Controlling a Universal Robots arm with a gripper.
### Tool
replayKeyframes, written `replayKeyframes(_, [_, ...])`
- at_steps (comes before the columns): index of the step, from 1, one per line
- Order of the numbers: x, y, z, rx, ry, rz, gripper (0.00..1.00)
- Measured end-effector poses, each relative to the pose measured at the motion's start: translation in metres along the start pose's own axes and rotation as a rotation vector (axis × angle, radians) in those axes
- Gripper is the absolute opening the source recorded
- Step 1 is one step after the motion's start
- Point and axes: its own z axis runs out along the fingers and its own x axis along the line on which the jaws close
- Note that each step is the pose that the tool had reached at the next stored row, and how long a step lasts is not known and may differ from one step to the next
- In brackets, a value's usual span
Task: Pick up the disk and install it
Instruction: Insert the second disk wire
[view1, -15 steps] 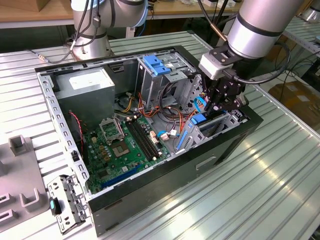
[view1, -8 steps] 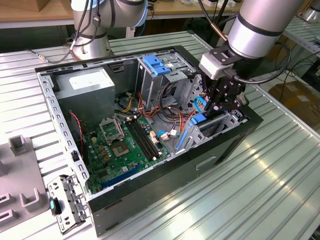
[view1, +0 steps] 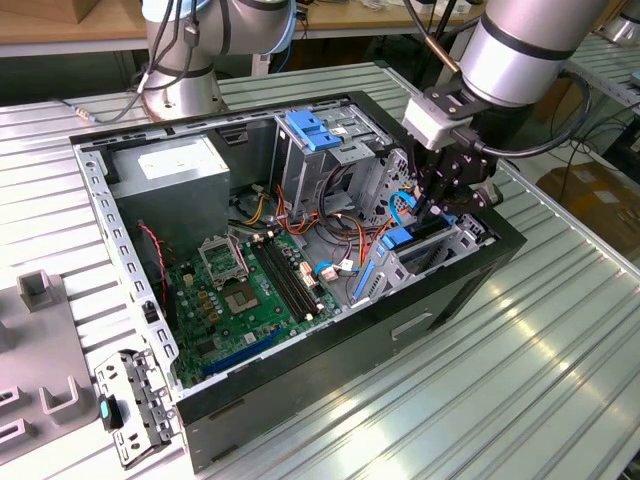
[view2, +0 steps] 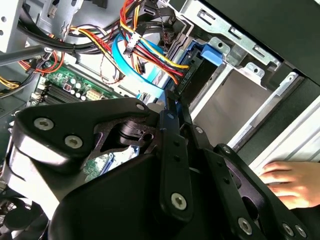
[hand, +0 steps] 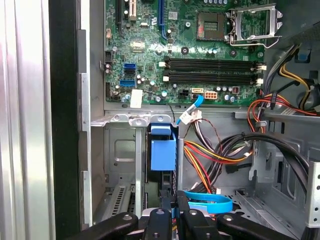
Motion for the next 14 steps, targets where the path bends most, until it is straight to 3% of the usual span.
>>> replayKeyframes(14, [0.0004,0.0007,0.0097,-0.0002,-0.0029,0.0,0.16])
